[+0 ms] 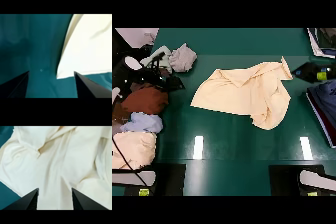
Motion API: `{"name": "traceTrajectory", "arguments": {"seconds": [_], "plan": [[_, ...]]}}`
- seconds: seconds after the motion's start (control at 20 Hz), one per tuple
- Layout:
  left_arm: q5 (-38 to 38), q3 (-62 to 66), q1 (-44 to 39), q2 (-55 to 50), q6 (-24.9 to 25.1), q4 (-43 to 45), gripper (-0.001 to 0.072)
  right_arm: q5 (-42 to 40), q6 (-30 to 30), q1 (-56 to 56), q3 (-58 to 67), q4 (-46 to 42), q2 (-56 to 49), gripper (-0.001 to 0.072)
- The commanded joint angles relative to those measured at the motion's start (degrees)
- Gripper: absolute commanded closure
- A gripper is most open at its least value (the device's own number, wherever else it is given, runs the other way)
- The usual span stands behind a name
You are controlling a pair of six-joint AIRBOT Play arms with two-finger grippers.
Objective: Fold the shirts.
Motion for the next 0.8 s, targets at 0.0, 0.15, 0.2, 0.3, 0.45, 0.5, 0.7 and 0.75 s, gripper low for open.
{"name": "traceTrajectory", "arguments": {"seconds": [0.0,0.15,0.2,0.3,0.45,0.5,0.7,0.75], "plan": [[-5.7,-0.5,1.2,-6.7,4.8,-11.0,0.0065,2.2,-0.5,-0.3,-10.9,0.3,8.5,0.0248],[-6.3,-0.5,1.2,-10.3,5.5,-12.5,0.0066,1.6,-0.5,-0.3,-15.9,0.2,13.9,0.0248],[-6.3,-0.5,1.1,-10.5,5.6,-12.6,0.0066,1.5,-0.5,-0.3,-16.7,0.3,15.2,0.0263],[-6.4,-0.5,-0.2,-10.5,6.1,-11.4,0.0067,0.5,-0.5,-0.3,-18.0,0.2,17.5,0.0264],[-6.7,-0.5,-3.6,-10.6,6.1,-7.1,0.0066,-0.5,-0.4,-0.3,-18.4,0.2,19.9,0.0263],[-7.0,-0.5,-4.4,-10.6,5.7,-6.8,0.0066,-0.6,-0.4,-0.3,-18.4,0.2,20.5,0.0263],[-6.9,-0.5,-5.4,-10.6,3.7,-6.8,0.0341,-0.6,0.3,-0.3,-18.4,-0.2,22.2,0.0263],[-6.3,-0.5,-5.4,-10.6,3.0,-6.8,0.0485,-0.3,0.7,-0.7,-18.4,-0.6,22.3,0.0263]]}}
